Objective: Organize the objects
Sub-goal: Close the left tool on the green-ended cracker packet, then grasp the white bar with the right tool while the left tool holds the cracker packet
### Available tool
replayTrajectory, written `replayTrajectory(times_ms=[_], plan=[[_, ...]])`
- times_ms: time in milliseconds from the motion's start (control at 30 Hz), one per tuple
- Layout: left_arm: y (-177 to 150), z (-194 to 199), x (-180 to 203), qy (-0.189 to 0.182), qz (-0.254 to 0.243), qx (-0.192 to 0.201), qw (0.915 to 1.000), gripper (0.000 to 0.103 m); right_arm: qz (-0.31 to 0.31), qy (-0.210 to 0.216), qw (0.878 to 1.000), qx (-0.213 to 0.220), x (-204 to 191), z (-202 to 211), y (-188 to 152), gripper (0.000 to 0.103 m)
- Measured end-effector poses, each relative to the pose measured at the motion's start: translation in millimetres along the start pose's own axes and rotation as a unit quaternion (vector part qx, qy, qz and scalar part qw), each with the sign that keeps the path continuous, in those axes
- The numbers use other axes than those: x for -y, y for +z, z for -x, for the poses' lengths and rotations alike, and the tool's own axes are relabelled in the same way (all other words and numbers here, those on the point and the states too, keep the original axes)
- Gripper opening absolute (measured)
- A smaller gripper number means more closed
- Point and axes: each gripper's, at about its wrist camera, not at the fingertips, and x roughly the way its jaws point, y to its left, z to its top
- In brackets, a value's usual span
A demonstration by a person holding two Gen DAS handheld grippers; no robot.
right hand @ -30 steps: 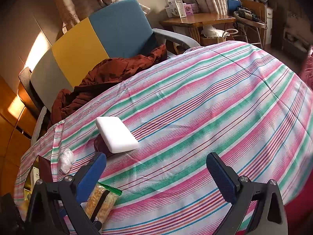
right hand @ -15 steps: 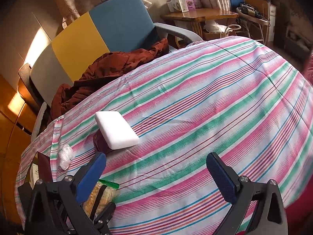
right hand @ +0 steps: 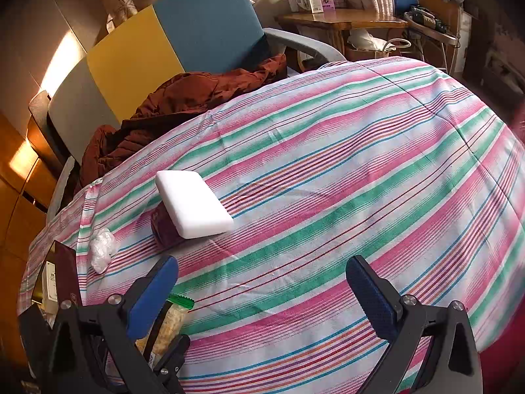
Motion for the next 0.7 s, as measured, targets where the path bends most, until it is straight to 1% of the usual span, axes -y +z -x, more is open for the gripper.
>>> replayTrajectory(times_ms=[100, 167, 267, 467, 633, 700], plan=[[-6.9, 7.1, -0.2, 0.002, 0.001, 0.007, 1.0, 0.052, -0.001, -0.001, 1.0, -0.004, 0.1, -2.7, -0.1, 0.103], [-12.9, 10.8, 0.0, 0.004, 0.002, 0.013, 0.9999, 0.05, 0.0, 0.0, 1.0, -0.009, -0.7, -4.8, -0.8, 0.103], [-19.0, 14.5, 3.8, 0.011, -0.007, 0.023, 0.9996, 0.05, 0.008, 0.002, 1.0, -0.015, -4.0, -7.6, -2.7, 0.103], [-21.1, 13.7, -2.2, -0.006, 0.004, 0.033, 0.9994, 0.05, 0.035, -0.001, 0.999, -0.028, -15.5, -15.3, -7.3, 0.103], [-21.5, 13.8, -2.4, -0.01, 0.008, 0.035, 0.9993, 0.05, 0.033, -0.003, 0.999, -0.039, -15.8, -21.6, -8.0, 0.103], [-21.4, 13.7, -2.5, -0.01, 0.008, 0.035, 0.9993, 0.05, 0.03, 0.004, 0.999, -0.045, -15.4, -23.0, -9.1, 0.103]])
